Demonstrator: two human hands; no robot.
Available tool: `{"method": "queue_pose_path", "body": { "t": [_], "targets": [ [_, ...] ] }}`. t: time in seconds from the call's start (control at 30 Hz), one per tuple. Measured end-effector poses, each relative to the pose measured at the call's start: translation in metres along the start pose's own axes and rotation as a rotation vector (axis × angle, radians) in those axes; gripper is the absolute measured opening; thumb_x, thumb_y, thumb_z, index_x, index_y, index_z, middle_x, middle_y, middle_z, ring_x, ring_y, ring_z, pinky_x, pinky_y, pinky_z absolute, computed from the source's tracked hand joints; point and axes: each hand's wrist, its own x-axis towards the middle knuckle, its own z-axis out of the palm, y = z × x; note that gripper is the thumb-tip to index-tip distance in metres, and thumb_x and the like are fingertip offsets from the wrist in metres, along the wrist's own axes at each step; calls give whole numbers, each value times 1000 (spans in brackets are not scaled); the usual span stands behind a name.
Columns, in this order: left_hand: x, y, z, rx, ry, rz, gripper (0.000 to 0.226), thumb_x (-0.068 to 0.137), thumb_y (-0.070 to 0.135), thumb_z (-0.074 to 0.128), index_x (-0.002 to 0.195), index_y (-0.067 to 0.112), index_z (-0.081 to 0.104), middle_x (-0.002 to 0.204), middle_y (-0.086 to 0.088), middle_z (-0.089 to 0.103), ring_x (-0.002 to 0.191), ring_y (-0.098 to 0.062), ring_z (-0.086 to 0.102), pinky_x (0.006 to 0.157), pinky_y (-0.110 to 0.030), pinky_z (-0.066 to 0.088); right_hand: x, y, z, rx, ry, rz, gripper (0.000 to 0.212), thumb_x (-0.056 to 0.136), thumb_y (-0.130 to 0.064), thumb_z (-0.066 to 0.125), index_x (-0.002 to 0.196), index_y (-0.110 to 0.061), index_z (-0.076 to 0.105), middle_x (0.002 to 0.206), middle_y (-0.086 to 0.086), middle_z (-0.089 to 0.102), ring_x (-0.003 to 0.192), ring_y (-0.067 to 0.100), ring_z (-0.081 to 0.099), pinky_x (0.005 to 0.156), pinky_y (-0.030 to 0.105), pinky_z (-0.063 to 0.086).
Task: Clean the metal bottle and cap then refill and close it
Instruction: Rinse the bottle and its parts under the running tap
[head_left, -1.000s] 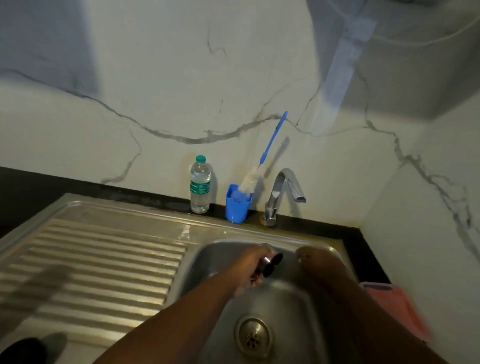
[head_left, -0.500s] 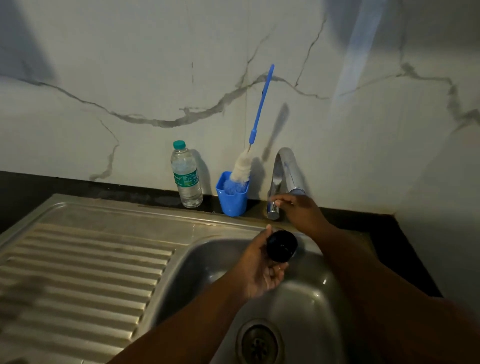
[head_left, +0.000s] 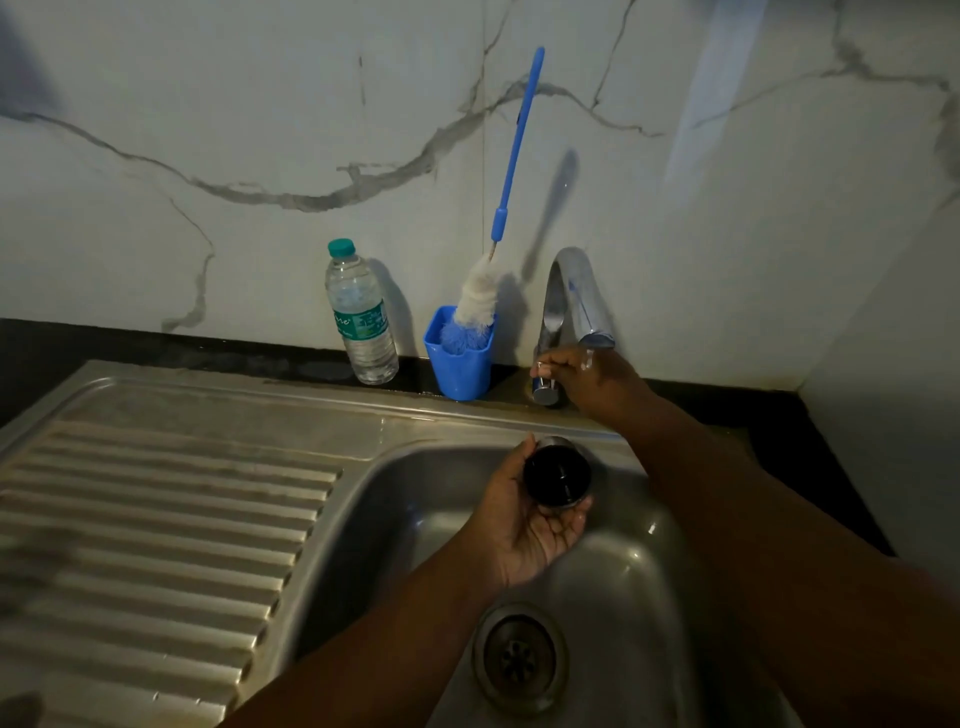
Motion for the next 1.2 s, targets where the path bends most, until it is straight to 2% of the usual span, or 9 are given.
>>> {"method": "queue_pose_path", "body": {
  "t": [0.07,0.17,0.27,0.4,0.7,0.83,0.93,1.03,1.2],
  "targets": [
    [1,-2,-2,-16,-6,-8,57,84,54,62,112,4,64,94,-22,69,77,-26,64,62,-29,56,10,-1,2,1,-35,8,26,94,-7,49,115,-1,63,121,23,60,111,37,57,100,40,45],
    [2,-6,-5,-20,-34,-15,61,80,54,64,116,4,64,99,-22,68,79,-26,65,63,-30,56,16,-2,3,2,-107,56,33,91,-13,59,120,2,59,121,13,62,100,25,62,89,21,52],
    [1,-10,-10,-33,-66,-24,63,82,53,64,122,4,61,100,-22,68,79,-27,66,63,-31,58,31,16,7,-58,-11,117,45,72,-40,75,110,-17,66,102,3,71,90,18,67,87,35,54],
    [-1,-11,-13,-5,-52,-9,53,85,48,64,118,6,62,99,-21,69,79,-27,66,65,-32,57,32,18,10,-104,23,75,42,75,-35,76,109,-13,68,104,9,69,94,25,66,90,41,52],
    [-4,3,-8,186,-103,321,62,76,2,75,133,6,51,121,-19,66,104,-34,69,81,-38,60,25,19,12,-136,21,24,46,78,-35,73,116,-12,63,107,7,68,96,20,64,91,38,52],
    [-7,6,-5,326,-94,430,51,74,-8,70,121,10,61,117,-16,68,99,-31,69,76,-35,60,12,10,7,-169,18,-19,44,83,-30,69,120,-7,61,111,12,66,100,25,63,94,41,50],
    [-9,5,-6,368,-78,483,48,73,-7,71,117,12,63,112,-13,70,100,-30,69,75,-34,59,-15,4,3,11,58,-70,29,91,-23,61,112,-5,66,105,13,68,97,24,64,90,39,52],
    [-8,7,-9,327,-42,472,52,70,1,74,120,10,63,116,-16,69,106,-34,67,79,-37,60,-54,-8,11,189,109,-8,25,98,-20,49,113,-7,64,99,4,64,91,16,60,67,14,44],
    [-4,5,-17,299,41,395,40,80,13,70,119,5,63,109,-12,73,100,-25,70,80,-34,58,-114,-29,45,512,220,281,27,100,-34,40,103,-17,61,87,-3,59,77,7,54,59,20,36]
  ]
}}
